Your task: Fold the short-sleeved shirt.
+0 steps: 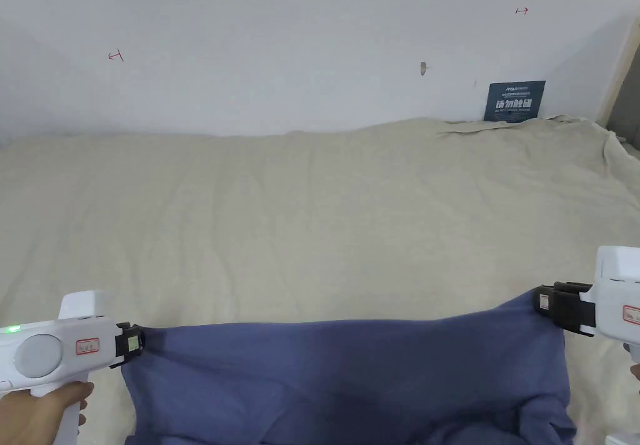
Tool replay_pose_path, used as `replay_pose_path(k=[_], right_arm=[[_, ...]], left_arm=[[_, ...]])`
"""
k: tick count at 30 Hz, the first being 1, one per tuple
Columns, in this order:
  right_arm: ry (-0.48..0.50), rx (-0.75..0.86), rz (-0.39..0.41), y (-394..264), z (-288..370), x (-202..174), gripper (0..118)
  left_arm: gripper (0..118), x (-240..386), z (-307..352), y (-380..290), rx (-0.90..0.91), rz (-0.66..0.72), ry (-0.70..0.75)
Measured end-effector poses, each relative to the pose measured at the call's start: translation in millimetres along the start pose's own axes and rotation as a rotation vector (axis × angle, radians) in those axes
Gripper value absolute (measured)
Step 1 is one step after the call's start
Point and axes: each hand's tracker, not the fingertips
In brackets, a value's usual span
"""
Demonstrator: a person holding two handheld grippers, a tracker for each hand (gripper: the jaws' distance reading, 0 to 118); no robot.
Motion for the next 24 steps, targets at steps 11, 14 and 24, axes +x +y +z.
replay_pose_path(k=[11,14,24], right_arm=[[0.028,-0.014,-0.016,-80,69,-6,3],[0.020,-0.043,-0.039,-105,76,-4,3],[-0.099,-0.169,-0.089,-182,59,8,3]], left_arm=[[0,-14,50,-57,-0.031,-0.039,0.000],[0,-19,59,-83,-0.055,-0.036,0.002],[0,-24,55,-160,-0.141,-0.015,0.015]])
